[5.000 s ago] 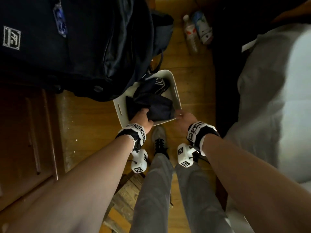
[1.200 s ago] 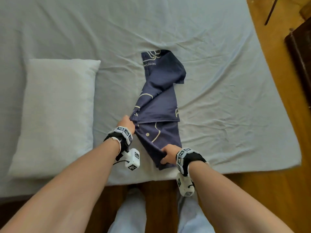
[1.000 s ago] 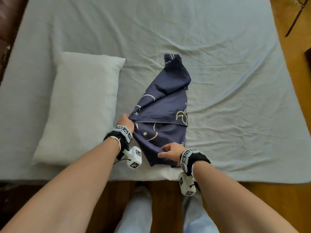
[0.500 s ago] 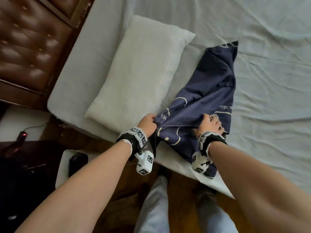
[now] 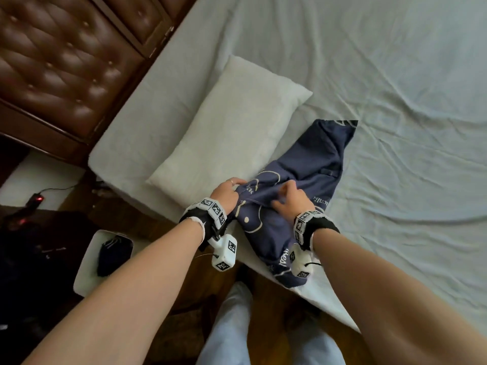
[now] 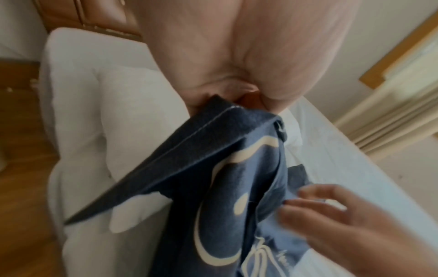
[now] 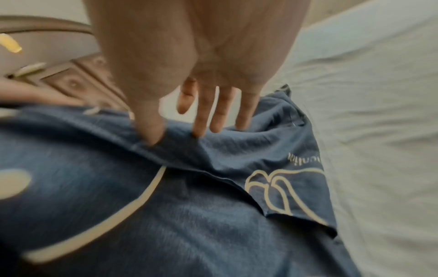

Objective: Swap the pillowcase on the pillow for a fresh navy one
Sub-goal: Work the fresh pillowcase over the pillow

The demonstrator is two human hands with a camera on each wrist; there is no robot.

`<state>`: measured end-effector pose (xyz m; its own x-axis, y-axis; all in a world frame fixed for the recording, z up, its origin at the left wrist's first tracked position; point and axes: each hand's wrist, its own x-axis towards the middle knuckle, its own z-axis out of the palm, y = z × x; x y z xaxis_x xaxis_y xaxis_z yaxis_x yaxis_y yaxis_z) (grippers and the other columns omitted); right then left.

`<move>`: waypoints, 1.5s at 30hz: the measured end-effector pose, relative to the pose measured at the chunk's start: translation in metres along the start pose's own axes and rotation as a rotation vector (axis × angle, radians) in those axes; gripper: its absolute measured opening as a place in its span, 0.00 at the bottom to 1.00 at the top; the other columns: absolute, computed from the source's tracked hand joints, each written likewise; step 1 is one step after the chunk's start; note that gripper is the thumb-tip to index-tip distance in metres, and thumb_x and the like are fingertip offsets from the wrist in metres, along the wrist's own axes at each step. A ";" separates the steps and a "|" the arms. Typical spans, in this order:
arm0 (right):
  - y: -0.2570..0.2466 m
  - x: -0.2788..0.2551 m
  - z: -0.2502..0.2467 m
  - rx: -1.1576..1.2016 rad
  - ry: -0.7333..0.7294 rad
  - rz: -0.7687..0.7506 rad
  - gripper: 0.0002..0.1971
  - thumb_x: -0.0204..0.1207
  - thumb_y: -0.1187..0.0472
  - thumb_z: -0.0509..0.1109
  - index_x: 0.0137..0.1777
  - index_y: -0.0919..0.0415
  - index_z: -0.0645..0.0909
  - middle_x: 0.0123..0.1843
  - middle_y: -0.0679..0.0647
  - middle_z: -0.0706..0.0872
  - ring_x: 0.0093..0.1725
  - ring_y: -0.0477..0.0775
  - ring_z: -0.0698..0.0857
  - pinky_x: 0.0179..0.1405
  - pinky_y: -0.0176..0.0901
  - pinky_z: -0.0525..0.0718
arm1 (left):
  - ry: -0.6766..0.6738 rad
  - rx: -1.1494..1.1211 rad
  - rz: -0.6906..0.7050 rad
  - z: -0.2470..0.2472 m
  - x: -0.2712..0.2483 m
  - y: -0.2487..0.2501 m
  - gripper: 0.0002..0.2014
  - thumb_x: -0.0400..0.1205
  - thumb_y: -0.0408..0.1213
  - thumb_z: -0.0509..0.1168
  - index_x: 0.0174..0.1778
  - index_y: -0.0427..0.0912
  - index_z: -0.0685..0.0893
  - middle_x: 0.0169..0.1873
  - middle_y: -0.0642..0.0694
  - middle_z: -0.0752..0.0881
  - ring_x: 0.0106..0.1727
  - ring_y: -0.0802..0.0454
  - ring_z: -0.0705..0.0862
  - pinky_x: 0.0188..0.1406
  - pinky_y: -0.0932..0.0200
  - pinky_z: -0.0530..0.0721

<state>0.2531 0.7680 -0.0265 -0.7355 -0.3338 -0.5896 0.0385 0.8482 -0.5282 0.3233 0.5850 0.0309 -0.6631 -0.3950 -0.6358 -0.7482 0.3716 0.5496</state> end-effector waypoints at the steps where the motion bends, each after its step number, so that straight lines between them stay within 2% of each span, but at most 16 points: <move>1: -0.005 -0.007 0.000 -0.043 -0.031 -0.028 0.33 0.66 0.42 0.75 0.67 0.53 0.68 0.65 0.60 0.80 0.66 0.64 0.79 0.62 0.60 0.80 | -0.028 -0.021 0.030 -0.001 -0.002 0.007 0.24 0.79 0.23 0.53 0.60 0.53 0.83 0.44 0.42 0.87 0.41 0.46 0.82 0.37 0.62 0.79; 3: -0.016 -0.014 0.004 -0.090 -0.018 -0.037 0.45 0.55 0.34 0.73 0.73 0.52 0.65 0.69 0.57 0.76 0.70 0.63 0.75 0.66 0.63 0.78 | -0.067 -0.024 0.094 -0.006 -0.007 0.021 0.25 0.78 0.21 0.54 0.62 0.50 0.83 0.33 0.45 0.83 0.30 0.50 0.77 0.24 0.68 0.73; 4: -0.024 -0.017 0.006 -0.082 0.024 -0.019 0.43 0.56 0.33 0.70 0.71 0.52 0.66 0.68 0.57 0.78 0.69 0.64 0.77 0.66 0.62 0.78 | -0.077 -0.010 0.114 -0.012 -0.011 0.027 0.24 0.78 0.21 0.54 0.62 0.50 0.82 0.31 0.47 0.82 0.28 0.51 0.76 0.23 0.68 0.72; 8: -0.051 -0.026 -0.009 0.064 0.251 0.122 0.10 0.77 0.51 0.60 0.54 0.55 0.70 0.57 0.64 0.86 0.56 0.70 0.84 0.55 0.58 0.82 | -0.063 0.040 0.135 -0.051 -0.022 0.037 0.22 0.79 0.24 0.55 0.62 0.49 0.83 0.44 0.43 0.86 0.37 0.49 0.81 0.36 0.61 0.77; 12: -0.064 -0.047 -0.043 -0.001 0.306 0.171 0.09 0.81 0.59 0.53 0.57 0.56 0.71 0.56 0.68 0.86 0.57 0.71 0.83 0.46 0.53 0.75 | -0.079 0.078 0.135 -0.084 -0.031 0.042 0.18 0.80 0.27 0.56 0.59 0.48 0.84 0.45 0.41 0.88 0.30 0.52 0.80 0.26 0.63 0.73; 15: -0.082 -0.070 -0.072 0.033 0.331 0.138 0.14 0.82 0.59 0.52 0.58 0.52 0.78 0.54 0.66 0.85 0.57 0.69 0.83 0.48 0.49 0.77 | -0.037 0.128 0.163 -0.095 -0.040 0.053 0.16 0.81 0.32 0.59 0.59 0.52 0.83 0.49 0.44 0.89 0.42 0.45 0.85 0.41 0.60 0.80; 17: -0.091 -0.088 -0.087 0.073 0.386 0.060 0.12 0.82 0.57 0.57 0.54 0.50 0.83 0.50 0.61 0.88 0.52 0.66 0.85 0.45 0.48 0.80 | -0.061 0.217 0.213 -0.097 -0.052 0.062 0.21 0.79 0.36 0.61 0.67 0.57 0.78 0.54 0.44 0.87 0.49 0.44 0.85 0.49 0.58 0.81; 20: -0.107 -0.121 -0.108 0.012 0.366 -0.100 0.12 0.79 0.59 0.63 0.54 0.51 0.87 0.48 0.57 0.90 0.48 0.61 0.87 0.47 0.48 0.84 | -0.091 0.313 0.368 -0.094 -0.081 0.085 0.33 0.70 0.50 0.71 0.74 0.63 0.73 0.76 0.44 0.69 0.72 0.43 0.73 0.72 0.48 0.74; 21: -0.111 -0.131 -0.115 -0.001 0.343 -0.136 0.12 0.78 0.60 0.64 0.54 0.51 0.87 0.47 0.56 0.90 0.47 0.61 0.87 0.47 0.48 0.84 | -0.086 0.354 0.444 -0.092 -0.092 0.094 0.34 0.69 0.55 0.73 0.73 0.65 0.74 0.78 0.47 0.67 0.75 0.45 0.68 0.74 0.46 0.72; 23: -0.115 -0.152 -0.127 -0.001 0.323 -0.185 0.12 0.78 0.61 0.63 0.54 0.50 0.87 0.44 0.55 0.89 0.45 0.59 0.87 0.43 0.45 0.83 | -0.069 0.435 0.568 -0.088 -0.119 0.112 0.27 0.69 0.58 0.74 0.66 0.64 0.80 0.70 0.52 0.78 0.71 0.48 0.75 0.68 0.50 0.77; 26: -0.112 -0.189 -0.143 0.035 0.358 -0.246 0.11 0.82 0.64 0.61 0.56 0.56 0.84 0.44 0.55 0.86 0.45 0.59 0.84 0.41 0.42 0.76 | -0.001 0.495 0.586 -0.076 -0.156 0.131 0.12 0.78 0.47 0.70 0.58 0.55 0.87 0.55 0.50 0.88 0.58 0.49 0.85 0.54 0.60 0.79; 30: -0.093 -0.235 -0.157 0.139 0.406 -0.262 0.10 0.85 0.62 0.59 0.60 0.59 0.79 0.49 0.56 0.85 0.48 0.57 0.82 0.45 0.45 0.77 | 0.015 0.420 0.556 -0.051 -0.200 0.144 0.11 0.85 0.40 0.60 0.61 0.45 0.80 0.57 0.42 0.86 0.59 0.41 0.83 0.58 0.54 0.78; 34: -0.060 -0.275 -0.155 0.232 0.422 -0.308 0.12 0.79 0.56 0.73 0.56 0.59 0.77 0.39 0.50 0.82 0.35 0.48 0.79 0.32 0.39 0.73 | 0.070 0.362 0.504 -0.031 -0.238 0.149 0.12 0.87 0.35 0.56 0.63 0.37 0.77 0.59 0.34 0.83 0.62 0.37 0.81 0.59 0.52 0.75; 37: -0.036 -0.297 -0.151 0.148 0.339 -0.289 0.18 0.72 0.59 0.80 0.57 0.58 0.77 0.38 0.51 0.83 0.35 0.51 0.80 0.30 0.39 0.72 | 0.076 0.387 0.491 -0.024 -0.254 0.145 0.11 0.87 0.35 0.55 0.62 0.36 0.77 0.57 0.34 0.84 0.60 0.36 0.82 0.56 0.53 0.75; 41: 0.006 -0.309 -0.144 -0.060 0.380 -0.112 0.14 0.72 0.65 0.73 0.57 0.56 0.79 0.50 0.55 0.85 0.51 0.62 0.85 0.46 0.44 0.79 | 0.127 0.397 0.454 -0.026 -0.263 0.139 0.09 0.87 0.37 0.54 0.60 0.40 0.75 0.56 0.37 0.84 0.55 0.38 0.82 0.53 0.53 0.75; 45: 0.043 -0.320 -0.141 -0.180 0.473 0.170 0.13 0.78 0.66 0.67 0.61 0.56 0.75 0.60 0.61 0.81 0.61 0.66 0.80 0.57 0.55 0.81 | 0.191 0.498 0.363 -0.045 -0.252 0.117 0.09 0.85 0.36 0.53 0.60 0.42 0.73 0.57 0.36 0.85 0.56 0.36 0.83 0.56 0.47 0.79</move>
<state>0.3954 0.9688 0.2258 -0.9554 0.0009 -0.2953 0.0972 0.9453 -0.3114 0.4018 0.6906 0.2799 -0.8984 -0.2964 -0.3240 -0.4078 0.8369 0.3651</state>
